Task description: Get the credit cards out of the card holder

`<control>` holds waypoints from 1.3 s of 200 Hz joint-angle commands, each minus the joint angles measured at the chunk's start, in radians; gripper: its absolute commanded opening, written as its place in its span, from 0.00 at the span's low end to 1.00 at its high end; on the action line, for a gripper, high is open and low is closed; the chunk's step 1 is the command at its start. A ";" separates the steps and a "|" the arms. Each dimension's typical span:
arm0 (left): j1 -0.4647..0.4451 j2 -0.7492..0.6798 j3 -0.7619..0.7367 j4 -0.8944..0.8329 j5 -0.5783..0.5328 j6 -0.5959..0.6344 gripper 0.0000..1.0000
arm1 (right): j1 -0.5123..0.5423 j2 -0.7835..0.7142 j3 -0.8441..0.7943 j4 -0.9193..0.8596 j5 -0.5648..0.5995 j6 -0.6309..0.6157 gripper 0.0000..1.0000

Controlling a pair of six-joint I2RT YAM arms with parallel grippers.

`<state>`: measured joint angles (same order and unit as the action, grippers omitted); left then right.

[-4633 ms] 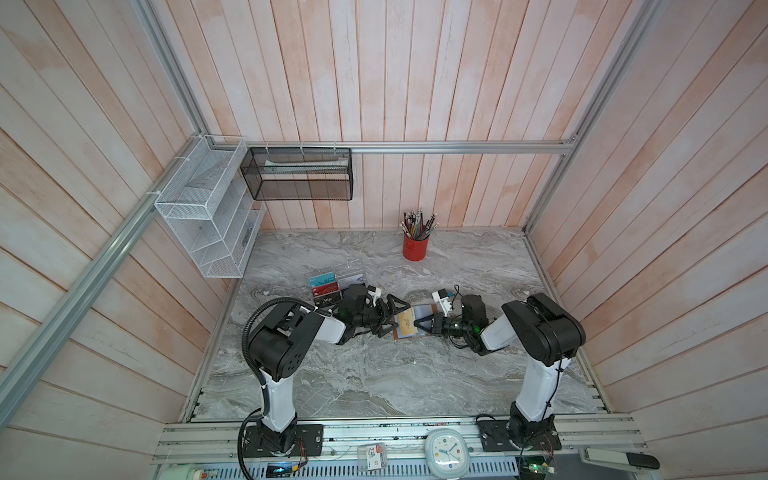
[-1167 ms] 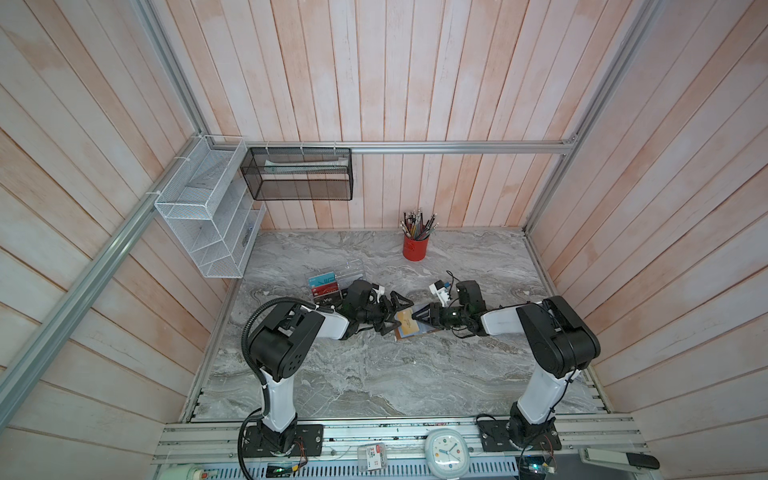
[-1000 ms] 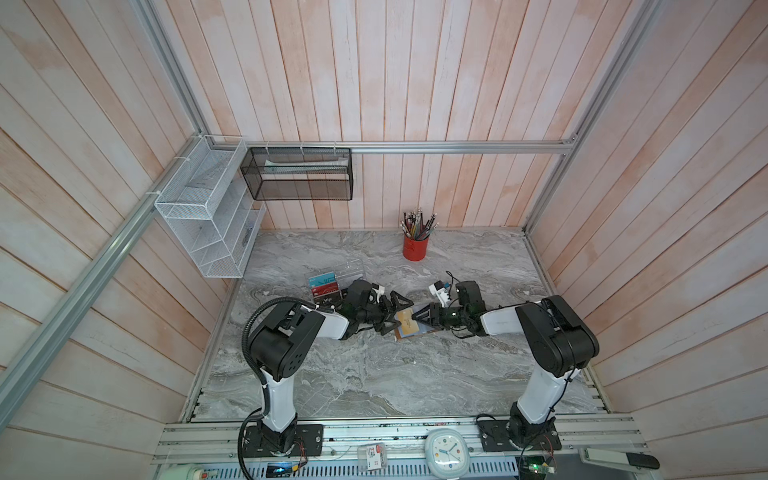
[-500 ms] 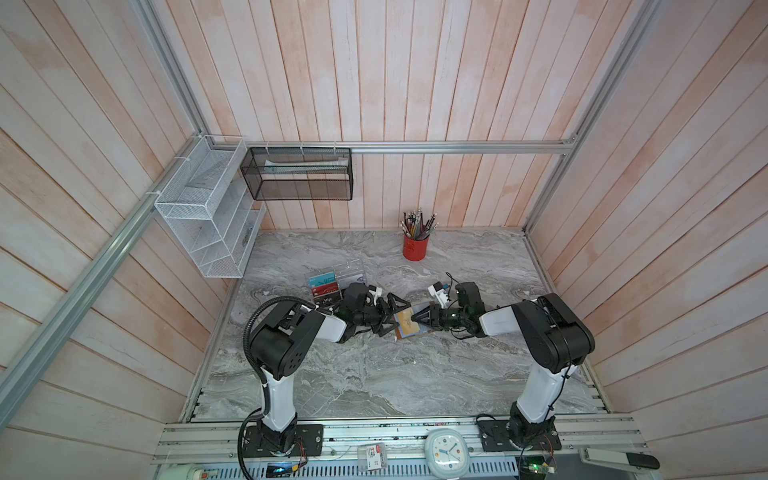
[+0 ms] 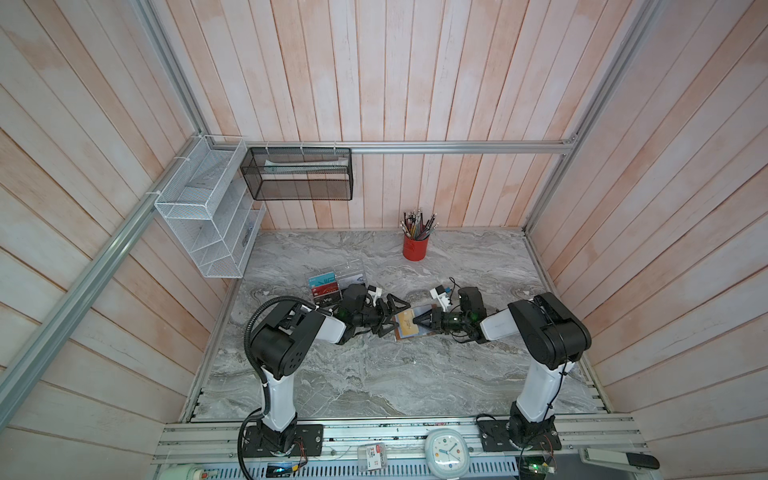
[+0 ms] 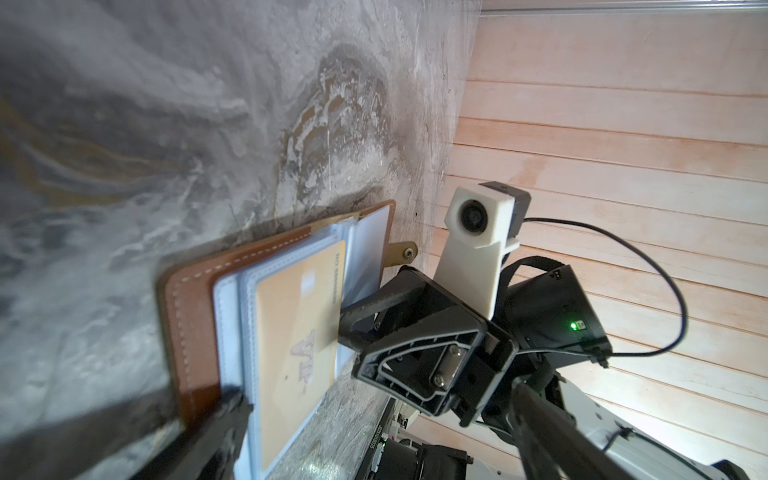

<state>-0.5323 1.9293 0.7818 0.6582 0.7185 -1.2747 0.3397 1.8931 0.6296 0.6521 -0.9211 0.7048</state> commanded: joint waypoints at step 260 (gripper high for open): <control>-0.001 0.019 -0.115 -0.082 -0.022 0.038 1.00 | 0.026 0.061 -0.089 0.287 -0.096 0.129 0.03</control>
<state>-0.5285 1.9030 0.7120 0.7158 0.7250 -1.2560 0.3603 1.9404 0.5491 0.9203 -0.9718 0.8387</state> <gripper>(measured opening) 0.998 0.050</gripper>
